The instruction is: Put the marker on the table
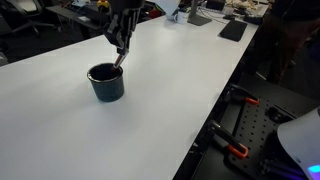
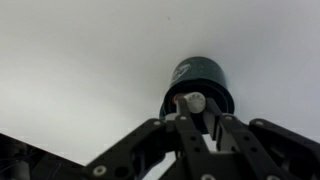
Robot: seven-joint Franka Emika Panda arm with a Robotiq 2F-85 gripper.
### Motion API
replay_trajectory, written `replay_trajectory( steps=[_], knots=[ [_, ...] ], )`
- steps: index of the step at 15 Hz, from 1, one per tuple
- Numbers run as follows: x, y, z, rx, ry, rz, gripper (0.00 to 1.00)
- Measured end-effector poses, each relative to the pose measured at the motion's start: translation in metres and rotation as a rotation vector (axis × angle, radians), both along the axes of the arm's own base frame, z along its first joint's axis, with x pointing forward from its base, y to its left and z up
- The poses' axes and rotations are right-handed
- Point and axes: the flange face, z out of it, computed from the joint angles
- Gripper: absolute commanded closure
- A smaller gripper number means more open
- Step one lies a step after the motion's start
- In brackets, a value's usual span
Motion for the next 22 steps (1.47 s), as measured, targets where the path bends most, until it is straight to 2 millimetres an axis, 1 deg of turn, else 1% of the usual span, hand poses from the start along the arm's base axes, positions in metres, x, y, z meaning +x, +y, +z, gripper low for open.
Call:
replay_trajectory(
  steps=[5, 9, 12, 15, 17, 19, 21, 22],
  knots=[
    [0.002, 0.008, 0.01, -0.158, -0.036, 0.013, 0.95],
    [-0.002, 0.011, 0.025, -0.257, -0.064, 0.01, 0.95],
    [-0.009, 0.006, 0.038, -0.326, -0.067, -0.027, 0.95],
    [-0.02, -0.009, 0.044, -0.348, -0.061, -0.079, 0.95],
    [-0.03, -0.025, 0.041, -0.298, -0.081, -0.089, 0.95],
    [-0.04, -0.041, 0.033, -0.217, -0.131, -0.085, 0.95],
    [-0.05, -0.059, 0.022, -0.14, -0.173, -0.092, 0.95],
    [-0.051, -0.064, 0.018, -0.114, -0.186, -0.089, 0.95]
  ],
)
